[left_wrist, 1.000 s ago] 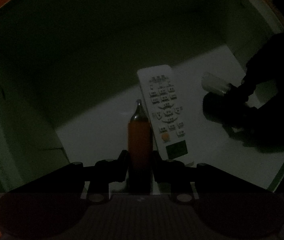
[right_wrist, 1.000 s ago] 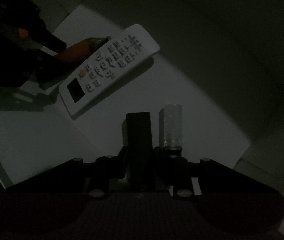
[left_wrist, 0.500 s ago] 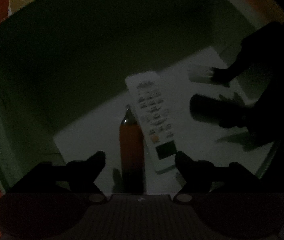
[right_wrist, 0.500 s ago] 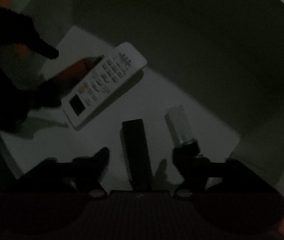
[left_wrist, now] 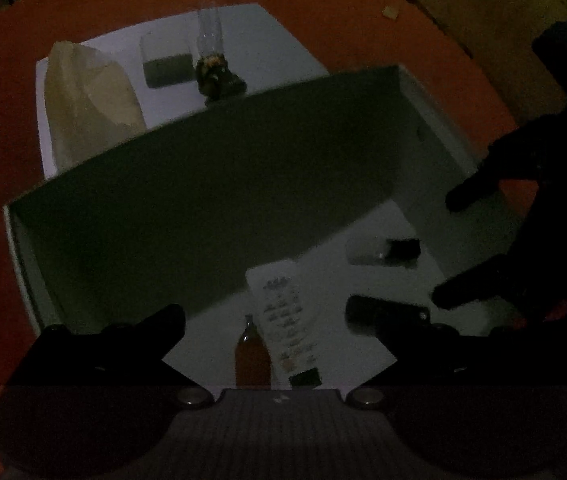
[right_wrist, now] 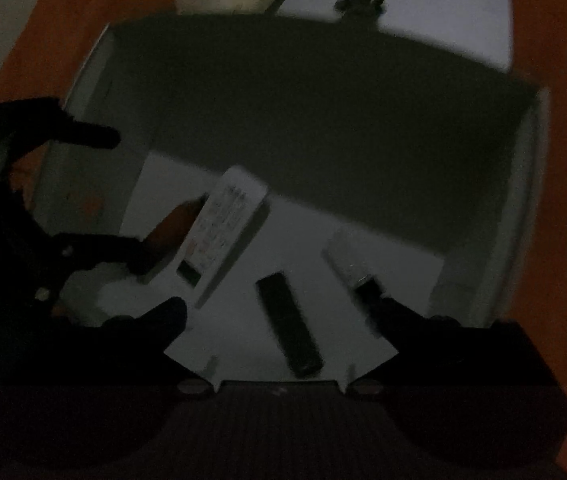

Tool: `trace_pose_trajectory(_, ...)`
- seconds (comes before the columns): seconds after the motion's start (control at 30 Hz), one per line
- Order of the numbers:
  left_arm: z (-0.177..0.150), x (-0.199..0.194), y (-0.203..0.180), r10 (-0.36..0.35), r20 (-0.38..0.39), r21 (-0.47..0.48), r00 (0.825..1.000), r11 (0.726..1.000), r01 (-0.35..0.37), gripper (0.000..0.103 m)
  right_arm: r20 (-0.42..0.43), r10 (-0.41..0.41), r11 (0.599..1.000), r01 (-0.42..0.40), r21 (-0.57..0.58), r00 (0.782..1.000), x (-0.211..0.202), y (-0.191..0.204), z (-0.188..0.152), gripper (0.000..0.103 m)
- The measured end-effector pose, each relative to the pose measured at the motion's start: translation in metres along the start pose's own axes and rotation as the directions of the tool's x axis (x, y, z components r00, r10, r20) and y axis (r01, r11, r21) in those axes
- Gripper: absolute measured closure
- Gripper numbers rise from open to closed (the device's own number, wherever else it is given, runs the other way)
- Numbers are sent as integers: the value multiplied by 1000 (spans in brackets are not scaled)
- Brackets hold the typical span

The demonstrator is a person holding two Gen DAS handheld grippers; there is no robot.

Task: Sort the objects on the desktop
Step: 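Move the left tool toward the small figurine while the right tool moves over the clear tube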

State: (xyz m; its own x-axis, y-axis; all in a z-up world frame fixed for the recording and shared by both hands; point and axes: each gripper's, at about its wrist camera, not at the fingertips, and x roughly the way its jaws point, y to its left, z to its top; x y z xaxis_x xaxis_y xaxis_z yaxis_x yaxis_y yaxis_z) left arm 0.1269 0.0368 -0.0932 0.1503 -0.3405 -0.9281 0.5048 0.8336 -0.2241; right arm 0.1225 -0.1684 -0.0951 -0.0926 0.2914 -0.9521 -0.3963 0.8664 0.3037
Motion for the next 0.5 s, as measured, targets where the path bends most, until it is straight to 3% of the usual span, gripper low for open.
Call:
trace_pose_trajectory(0.2, 25, -20, 2, 70, 62, 10, 996, 997, -70, 0, 126, -40, 999, 40, 2, 991, -42, -8, 25, 0)
trace_pose_trajectory(0.5, 79, -41, 23, 100, 123, -52, 987, 994, -94, 0, 267, -81, 993, 56, 100, 960, -90, -34, 76, 0)
